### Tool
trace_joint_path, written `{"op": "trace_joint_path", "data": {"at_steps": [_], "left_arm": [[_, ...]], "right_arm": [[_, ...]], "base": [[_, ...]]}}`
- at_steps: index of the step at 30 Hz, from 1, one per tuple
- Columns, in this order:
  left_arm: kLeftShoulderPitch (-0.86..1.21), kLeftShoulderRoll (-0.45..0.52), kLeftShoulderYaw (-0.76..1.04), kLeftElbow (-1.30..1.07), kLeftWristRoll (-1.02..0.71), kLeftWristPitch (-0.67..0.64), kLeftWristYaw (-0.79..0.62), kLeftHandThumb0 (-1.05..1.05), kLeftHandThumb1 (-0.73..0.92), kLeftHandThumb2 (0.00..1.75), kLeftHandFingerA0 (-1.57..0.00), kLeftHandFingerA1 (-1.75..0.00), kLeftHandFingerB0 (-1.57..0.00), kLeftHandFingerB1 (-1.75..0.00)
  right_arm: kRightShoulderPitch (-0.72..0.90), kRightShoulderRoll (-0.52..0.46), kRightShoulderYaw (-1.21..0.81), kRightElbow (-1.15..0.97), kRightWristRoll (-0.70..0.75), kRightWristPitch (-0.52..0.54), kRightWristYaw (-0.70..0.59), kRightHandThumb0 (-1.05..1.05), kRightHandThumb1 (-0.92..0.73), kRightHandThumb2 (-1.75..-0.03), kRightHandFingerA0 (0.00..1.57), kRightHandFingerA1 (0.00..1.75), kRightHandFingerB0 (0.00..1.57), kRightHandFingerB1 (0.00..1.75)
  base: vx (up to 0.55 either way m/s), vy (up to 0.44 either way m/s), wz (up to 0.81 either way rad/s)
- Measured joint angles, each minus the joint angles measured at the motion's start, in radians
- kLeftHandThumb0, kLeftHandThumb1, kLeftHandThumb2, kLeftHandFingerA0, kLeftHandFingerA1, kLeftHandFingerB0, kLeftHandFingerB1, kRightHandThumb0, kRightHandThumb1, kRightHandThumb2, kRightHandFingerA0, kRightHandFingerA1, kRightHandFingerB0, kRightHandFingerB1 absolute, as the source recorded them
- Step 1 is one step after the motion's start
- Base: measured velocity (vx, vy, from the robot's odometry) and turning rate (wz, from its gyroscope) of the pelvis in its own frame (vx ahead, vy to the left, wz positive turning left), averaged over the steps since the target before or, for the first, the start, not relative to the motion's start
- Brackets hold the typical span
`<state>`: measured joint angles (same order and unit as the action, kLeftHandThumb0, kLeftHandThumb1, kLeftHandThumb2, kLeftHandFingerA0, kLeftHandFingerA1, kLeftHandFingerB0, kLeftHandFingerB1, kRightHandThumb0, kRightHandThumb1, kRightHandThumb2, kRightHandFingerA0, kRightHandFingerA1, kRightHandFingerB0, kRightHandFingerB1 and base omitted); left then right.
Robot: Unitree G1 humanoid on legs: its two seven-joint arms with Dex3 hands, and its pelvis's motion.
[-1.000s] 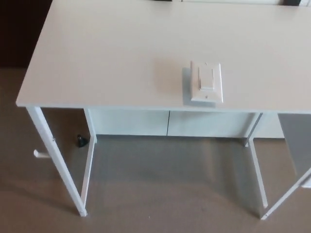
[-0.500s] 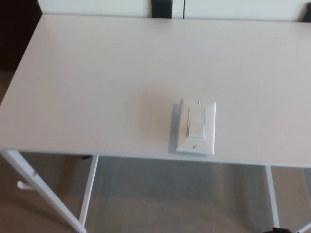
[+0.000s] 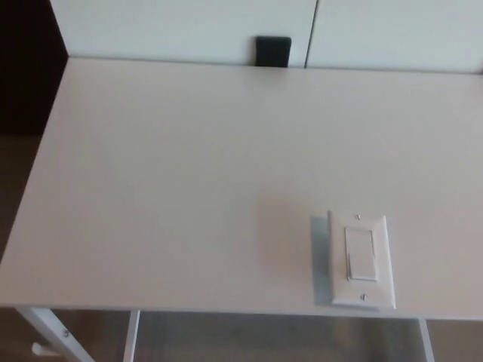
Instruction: The robot walk towards a table in front and then clicks the light switch button using the right hand's index finger
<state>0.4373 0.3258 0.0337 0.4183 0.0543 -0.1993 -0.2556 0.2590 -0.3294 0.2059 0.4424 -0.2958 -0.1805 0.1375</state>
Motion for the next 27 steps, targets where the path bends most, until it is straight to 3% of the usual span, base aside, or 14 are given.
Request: {"op": "trace_joint_path", "data": {"at_steps": [14,27], "left_arm": [[0.024,-0.012,-0.025,-0.083,0.008,0.002,0.000,-0.30,0.55,0.56,-0.57,-0.42,-0.54,-0.39],[0.040,-0.011,-0.035,-0.129,0.011,0.027,-0.003,-0.30,0.55,0.56,-0.57,-0.42,-0.54,-0.39]], "right_arm": [[-0.009,-0.005,0.003,0.003,-0.010,0.003,0.005,-0.38,-0.68,-0.60,0.69,0.44,0.54,0.39],[-0.010,-0.011,0.043,-0.043,-0.023,0.016,0.032,-0.37,-0.69,-0.61,0.64,0.44,0.52,0.39]], "base": [[0.03,-0.044,-0.04],[0.03,0.118,-0.02]]}}
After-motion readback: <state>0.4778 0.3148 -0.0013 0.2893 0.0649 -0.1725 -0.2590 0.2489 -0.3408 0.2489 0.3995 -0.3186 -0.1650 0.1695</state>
